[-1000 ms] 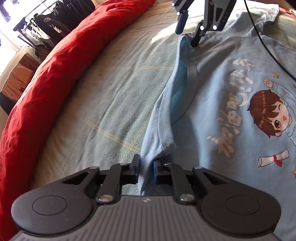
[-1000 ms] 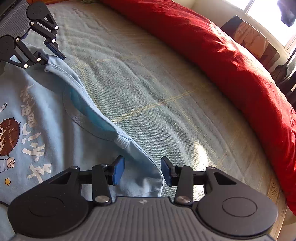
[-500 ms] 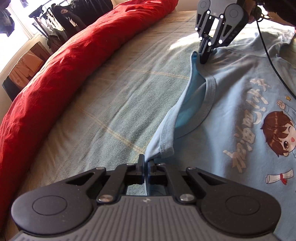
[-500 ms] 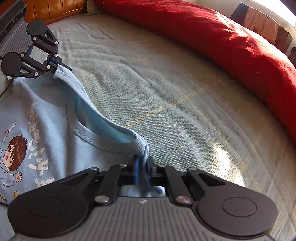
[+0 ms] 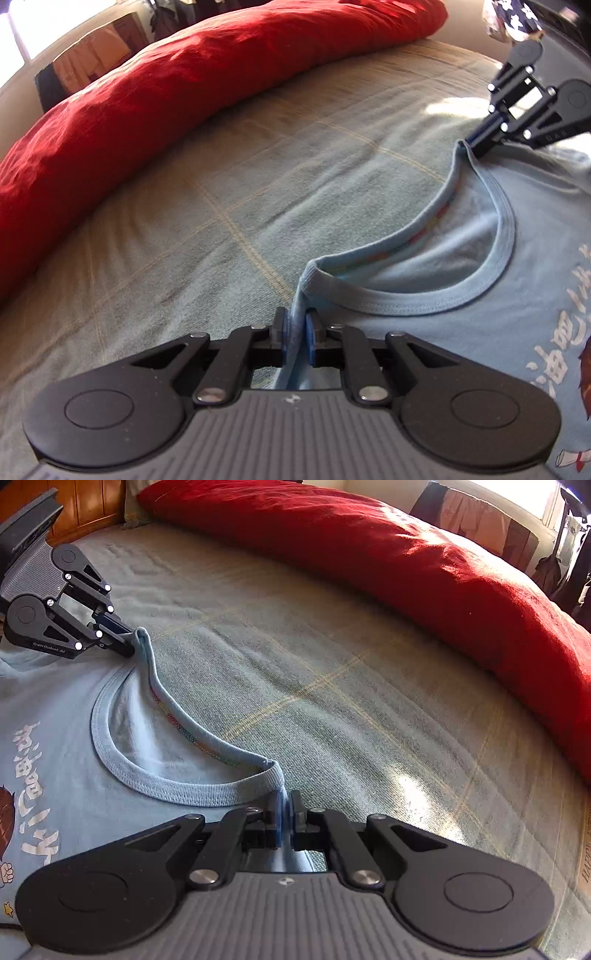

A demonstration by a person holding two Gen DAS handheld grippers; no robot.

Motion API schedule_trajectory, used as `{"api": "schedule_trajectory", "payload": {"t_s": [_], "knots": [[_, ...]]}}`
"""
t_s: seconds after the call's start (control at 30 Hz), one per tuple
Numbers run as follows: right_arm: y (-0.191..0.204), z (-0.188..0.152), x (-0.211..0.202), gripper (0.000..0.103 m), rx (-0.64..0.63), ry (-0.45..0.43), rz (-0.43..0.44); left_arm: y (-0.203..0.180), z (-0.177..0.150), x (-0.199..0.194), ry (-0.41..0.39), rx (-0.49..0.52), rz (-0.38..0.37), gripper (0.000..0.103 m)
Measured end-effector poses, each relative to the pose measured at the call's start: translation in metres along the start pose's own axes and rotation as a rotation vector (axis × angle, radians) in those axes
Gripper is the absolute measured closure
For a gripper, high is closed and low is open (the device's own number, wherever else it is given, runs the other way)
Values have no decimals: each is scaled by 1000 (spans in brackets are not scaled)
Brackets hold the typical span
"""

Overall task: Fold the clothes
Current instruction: 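Hold the collar with both grippers and stretch it apart, then open, then lift both open grippers back from the collar over the shirt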

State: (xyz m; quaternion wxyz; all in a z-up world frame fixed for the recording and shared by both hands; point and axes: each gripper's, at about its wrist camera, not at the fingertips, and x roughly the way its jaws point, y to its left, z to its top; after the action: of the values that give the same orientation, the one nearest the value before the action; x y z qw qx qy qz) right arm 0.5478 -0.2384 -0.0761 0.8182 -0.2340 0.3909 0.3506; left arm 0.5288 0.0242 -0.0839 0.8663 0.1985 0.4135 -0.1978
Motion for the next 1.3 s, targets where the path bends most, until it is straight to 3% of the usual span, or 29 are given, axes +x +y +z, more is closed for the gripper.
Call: {"api": "schedule_trajectory", "payload": {"t_s": [0.1,0.2,0.3,0.4,0.5,0.63,0.77,0.87,0.93,0.97,1.1,1.3], "knots": [[8,5,-13,95,-4,-27,-58,16,1,-8,-24,-81,61,92],[18,13,-28,90,26,-59,-58,15,6,-22,-70,-77,85,92],[34,16,-40,88,67,-49,17,1,2,-40,-78,-92,-35,90],[51,8,-38,76,125,27,56,-31,-8,-46,4,-53,-163,78],[58,-7,-35,66,198,76,66,-59,-16,-46,32,-11,-229,70],[53,-16,-13,61,223,84,-16,-69,-14,-22,34,-58,-163,66],[38,-6,1,54,259,45,-64,-56,3,-2,8,-157,-119,50],[28,4,9,53,318,25,-88,-53,12,10,6,-170,10,49],[25,9,3,53,348,23,-86,-45,14,7,20,-242,7,50],[25,11,-3,53,363,23,-83,-44,14,2,29,-256,10,56],[34,12,-59,51,381,-32,-58,-50,1,-42,22,-220,-18,53],[50,-18,-112,50,443,-19,-24,-79,-36,-89,52,-192,-92,51]]}}
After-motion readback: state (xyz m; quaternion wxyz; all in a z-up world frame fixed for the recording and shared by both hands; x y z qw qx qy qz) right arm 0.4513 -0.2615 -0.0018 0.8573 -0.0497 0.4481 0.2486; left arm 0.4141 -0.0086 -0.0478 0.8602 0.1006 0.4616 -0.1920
